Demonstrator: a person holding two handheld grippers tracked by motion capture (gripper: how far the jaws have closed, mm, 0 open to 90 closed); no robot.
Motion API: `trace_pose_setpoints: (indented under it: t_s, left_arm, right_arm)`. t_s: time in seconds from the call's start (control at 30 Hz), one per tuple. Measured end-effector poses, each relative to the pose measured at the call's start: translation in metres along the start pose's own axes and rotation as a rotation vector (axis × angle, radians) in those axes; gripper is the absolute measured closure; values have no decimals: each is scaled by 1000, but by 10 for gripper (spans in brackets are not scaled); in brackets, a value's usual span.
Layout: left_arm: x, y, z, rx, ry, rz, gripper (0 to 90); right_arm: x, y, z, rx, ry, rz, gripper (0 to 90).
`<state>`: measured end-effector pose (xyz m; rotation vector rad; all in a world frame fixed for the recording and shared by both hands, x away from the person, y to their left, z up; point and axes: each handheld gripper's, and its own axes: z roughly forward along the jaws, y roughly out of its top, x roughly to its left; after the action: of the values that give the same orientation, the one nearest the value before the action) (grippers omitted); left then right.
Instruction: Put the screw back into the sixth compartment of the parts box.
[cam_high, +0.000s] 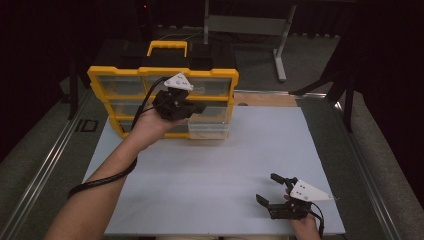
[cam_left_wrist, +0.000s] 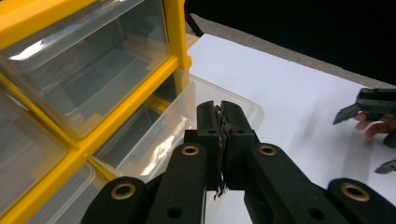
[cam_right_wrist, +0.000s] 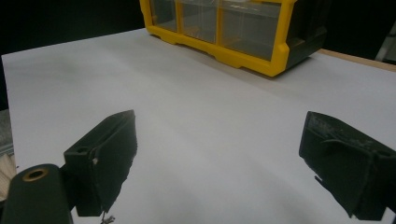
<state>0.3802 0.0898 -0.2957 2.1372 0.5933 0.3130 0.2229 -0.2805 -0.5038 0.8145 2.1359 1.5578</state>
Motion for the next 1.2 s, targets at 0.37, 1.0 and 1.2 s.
trace_pose_setpoints:
  t_s: [0.37,1.0,1.2]
  left_arm:
    - [6,5,25,39,28,-17,886]
    - [18,-10,59,188,47,-57,881]
    - [18,-8,61,197,49,-48,862]
  right_arm:
    - [0,0,0,1,-1,-4,113]
    - [-2,-1,0,0,0,-4,113]
    - [-2,-1,0,3,-1,-2,113]
